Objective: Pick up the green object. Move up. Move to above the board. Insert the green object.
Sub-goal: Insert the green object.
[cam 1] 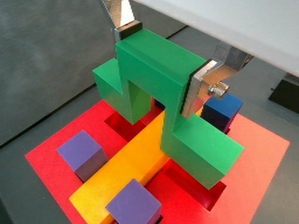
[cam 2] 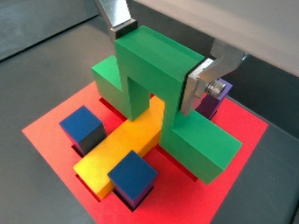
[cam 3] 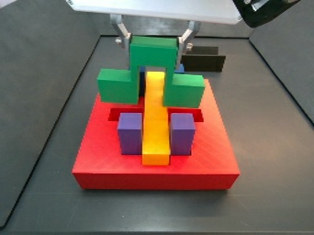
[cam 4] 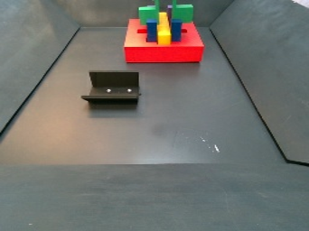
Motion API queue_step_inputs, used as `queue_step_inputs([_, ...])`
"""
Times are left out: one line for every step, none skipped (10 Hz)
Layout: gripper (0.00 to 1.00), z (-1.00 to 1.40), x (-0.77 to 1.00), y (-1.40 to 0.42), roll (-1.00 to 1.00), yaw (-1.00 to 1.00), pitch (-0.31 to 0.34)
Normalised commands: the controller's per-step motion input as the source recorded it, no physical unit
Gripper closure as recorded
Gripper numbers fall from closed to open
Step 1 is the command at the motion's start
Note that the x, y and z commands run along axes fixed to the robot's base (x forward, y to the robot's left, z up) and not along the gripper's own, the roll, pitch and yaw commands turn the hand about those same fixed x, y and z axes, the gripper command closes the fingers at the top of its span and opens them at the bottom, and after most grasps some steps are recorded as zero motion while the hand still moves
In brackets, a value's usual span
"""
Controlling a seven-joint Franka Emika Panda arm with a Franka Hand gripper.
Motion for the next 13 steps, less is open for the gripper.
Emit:
queue_step_inputs([1.00,-0.17,0.00,-0.05,-0.08,0.11,-0.027])
queue_step_inputs([1.00,-0.21,0.00,-0.05,-0.07,0.11,-0.013])
queue_step_inputs([1.00,0.00,0.07,0.00,-0.11,0.13,-0.014])
queue_step_inputs([1.00,0.10,0.20,0.00,-0.16,0.14,-0.001])
queue_step_inputs([1.00,0.17,0.33,0.01,-0.18,0.11,-0.004])
queue_step_inputs([1.00,0.03,0.54,0.00,-0.11,0.02,-0.106])
queue_step_inputs([1.00,-0.03,0.35,0.00,-0.01,0.00,-0.081])
queue_step_inputs([1.00,-0.05,0.11,0.00,0.00,0.00,0.000])
queue_step_inputs([1.00,-0.06,0.03,0.00,0.00,0.00,0.000])
queue_step_inputs([1.00,0.00,0.00,0.05,-0.01,0.00,0.000])
queue_step_inputs([1.00,0.09,0.00,0.12,-0.11,-0.04,-0.036])
queue_step_inputs([1.00,0.15,0.00,0.01,-0.10,0.00,-0.059])
queue_step_inputs([1.00,0.07,0.00,0.02,-0.05,0.00,-0.019])
